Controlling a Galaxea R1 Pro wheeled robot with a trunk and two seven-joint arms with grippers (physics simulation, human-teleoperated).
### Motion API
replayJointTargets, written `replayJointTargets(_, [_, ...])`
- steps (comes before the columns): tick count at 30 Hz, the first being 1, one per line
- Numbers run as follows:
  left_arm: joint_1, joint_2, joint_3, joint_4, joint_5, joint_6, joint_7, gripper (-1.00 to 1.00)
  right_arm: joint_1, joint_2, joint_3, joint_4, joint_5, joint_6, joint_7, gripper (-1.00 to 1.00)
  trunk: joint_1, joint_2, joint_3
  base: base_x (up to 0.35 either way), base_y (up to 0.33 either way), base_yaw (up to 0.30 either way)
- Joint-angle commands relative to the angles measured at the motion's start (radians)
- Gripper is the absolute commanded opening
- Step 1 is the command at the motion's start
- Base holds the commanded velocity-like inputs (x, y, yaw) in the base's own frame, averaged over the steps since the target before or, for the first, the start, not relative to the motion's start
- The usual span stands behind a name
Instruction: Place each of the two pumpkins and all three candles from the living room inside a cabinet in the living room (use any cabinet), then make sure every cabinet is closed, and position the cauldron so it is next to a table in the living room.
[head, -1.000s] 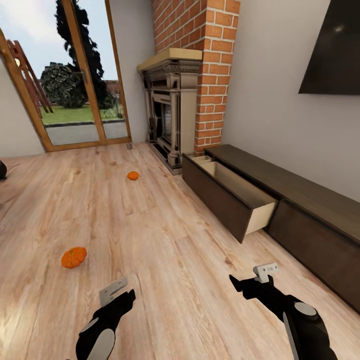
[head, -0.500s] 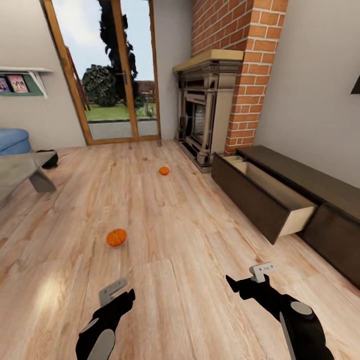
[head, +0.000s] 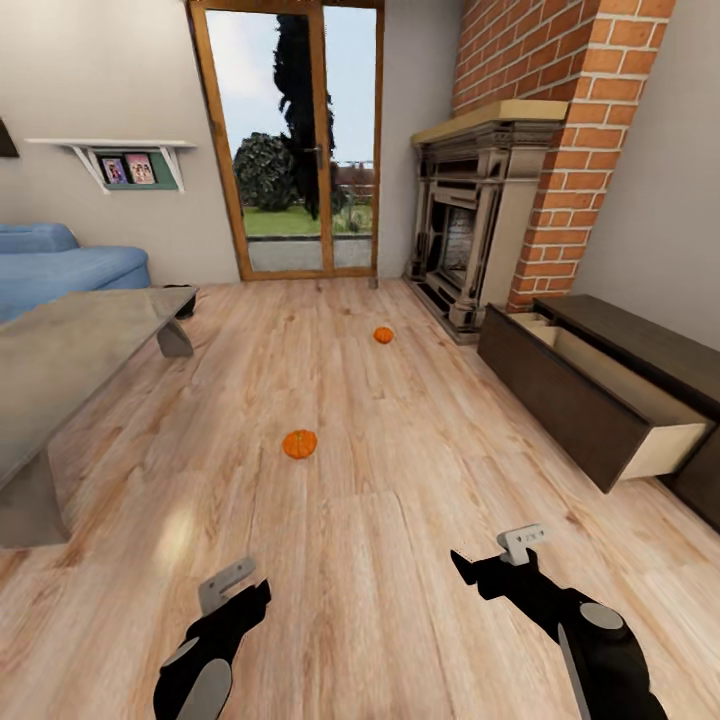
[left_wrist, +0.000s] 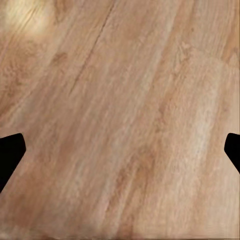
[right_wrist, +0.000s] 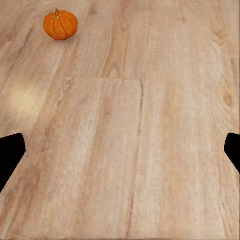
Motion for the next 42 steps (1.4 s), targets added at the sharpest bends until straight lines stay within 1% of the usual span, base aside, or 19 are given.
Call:
replayJointTargets(1, [-0.001, 0.000, -0.001, 0.001, 0.005, 0.002, 0.007, 1.00, -0.001, 0.001, -0.002, -0.002, 0.010, 0.003, 0.010, 1.00, -0.001, 0.000, -0.001, -0.272, 0.209, 0.300])
replayJointTargets(13, [-0.001, 0.001, -0.002, 0.005, -0.002, 0.001, 0.007, 1.00, -0.001, 0.001, -0.002, -0.002, 0.010, 0.002, 0.010, 1.00, -0.001, 0.000, -0.001, -0.219, 0.243, 0.300])
replayJointTargets(22, [-0.001, -0.001, -0.013, 0.006, -0.004, 0.001, 0.008, 1.00, -0.001, 0.001, -0.002, -0.002, 0.010, 0.001, 0.009, 1.00, -0.001, 0.000, -0.001, -0.022, 0.281, 0.300])
replayJointTargets(33, [-0.001, 0.000, -0.007, 0.008, -0.001, 0.001, 0.008, 1.00, 0.001, 0.002, -0.003, -0.002, 0.013, 0.004, 0.004, 1.00, -0.001, 0.000, -0.001, -0.014, 0.287, 0.300])
replayJointTargets(35, [-0.001, 0.000, -0.007, 0.010, 0.000, 0.001, 0.007, 1.00, -0.002, 0.003, -0.005, -0.001, 0.023, 0.012, -0.037, 1.00, -0.001, 0.000, -0.001, -0.082, 0.288, 0.300])
replayJointTargets(36, [-0.001, 0.000, -0.006, 0.011, 0.001, 0.001, 0.007, 1.00, -0.004, 0.005, -0.004, -0.001, 0.035, 0.021, -0.094, 1.00, -0.001, 0.000, -0.001, -0.092, 0.288, 0.300])
replayJointTargets(37, [-0.001, 0.000, -0.006, 0.012, 0.002, 0.001, 0.007, 1.00, -0.005, 0.006, -0.003, -0.001, 0.043, 0.026, -0.129, 1.00, -0.001, 0.000, -0.001, -0.095, 0.288, 0.300])
replayJointTargets(38, [-0.001, -0.001, -0.007, 0.014, 0.004, 0.001, 0.007, 1.00, -0.007, 0.014, 0.016, -0.001, 0.056, 0.038, -0.207, 1.00, -0.001, 0.000, -0.001, -0.100, 0.288, 0.300])
replayJointTargets(39, [-0.001, -0.002, -0.007, 0.014, 0.004, 0.001, 0.007, 1.00, -0.008, 0.023, 0.037, -0.001, 0.061, 0.043, -0.244, 1.00, -0.001, 0.000, -0.001, -0.102, 0.288, 0.300])
replayJointTargets(41, [-0.001, -0.002, -0.007, 0.016, 0.006, 0.001, 0.007, 1.00, -0.011, 0.067, 0.171, -0.001, 0.073, 0.072, -0.383, 1.00, -0.001, 0.000, -0.001, -0.105, 0.288, 0.300])
replayJointTargets(42, [-0.001, -0.002, -0.006, 0.017, 0.006, 0.001, 0.007, 1.00, -0.012, 0.082, 0.229, -0.001, 0.073, 0.092, -0.450, 1.00, -0.001, 0.000, -0.001, -0.107, 0.288, 0.300])
